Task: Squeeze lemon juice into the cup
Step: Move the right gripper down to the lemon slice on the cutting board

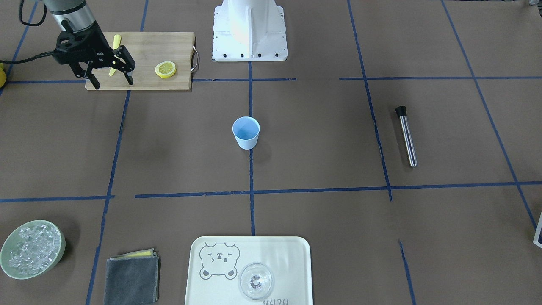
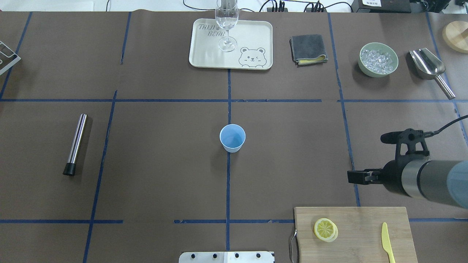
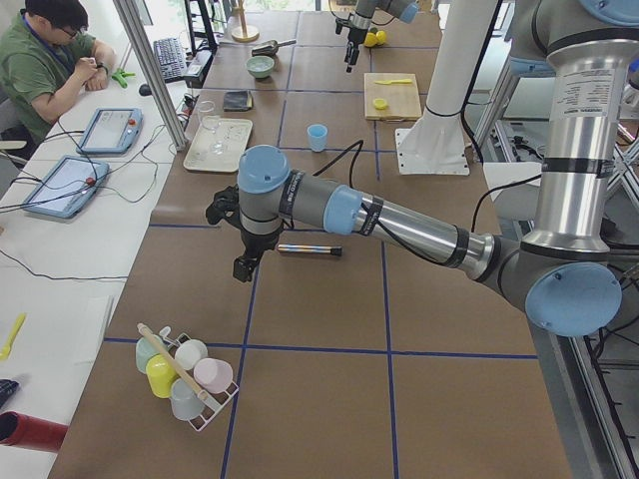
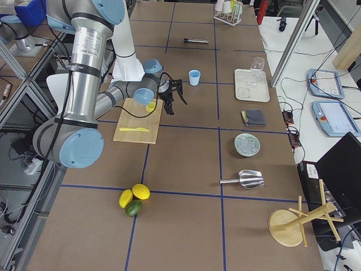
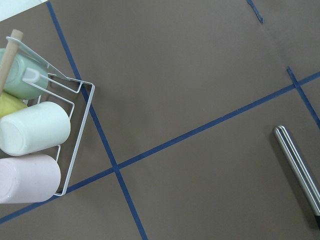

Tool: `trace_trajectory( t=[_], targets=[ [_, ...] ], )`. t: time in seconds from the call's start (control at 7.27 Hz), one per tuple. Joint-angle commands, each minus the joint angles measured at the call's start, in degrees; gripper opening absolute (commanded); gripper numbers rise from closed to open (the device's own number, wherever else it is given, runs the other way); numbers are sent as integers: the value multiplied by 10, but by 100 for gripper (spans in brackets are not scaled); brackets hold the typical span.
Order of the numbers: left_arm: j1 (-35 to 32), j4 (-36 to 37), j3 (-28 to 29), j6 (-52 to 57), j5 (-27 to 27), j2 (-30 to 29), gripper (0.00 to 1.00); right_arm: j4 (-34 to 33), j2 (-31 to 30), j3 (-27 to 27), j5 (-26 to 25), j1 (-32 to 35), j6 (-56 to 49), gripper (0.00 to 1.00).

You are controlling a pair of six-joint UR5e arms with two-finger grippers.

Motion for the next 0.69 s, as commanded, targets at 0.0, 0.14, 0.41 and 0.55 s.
trace_trajectory(
  t=[0.0, 0.14, 0.41, 0.55],
  targets=[
    [0, -5, 2, 0, 0, 0, 100, -1, 1, 3, -124, -128, 97, 100],
    [0, -5, 2, 0, 0, 0, 100, -11, 1, 2, -189, -183, 119, 100],
    [0, -5, 2, 1, 0, 1, 100, -85, 36, 2, -195, -203, 134, 100],
    [0, -5, 2, 1, 1, 2, 100, -102, 46, 1, -198, -213, 135, 100]
  ],
)
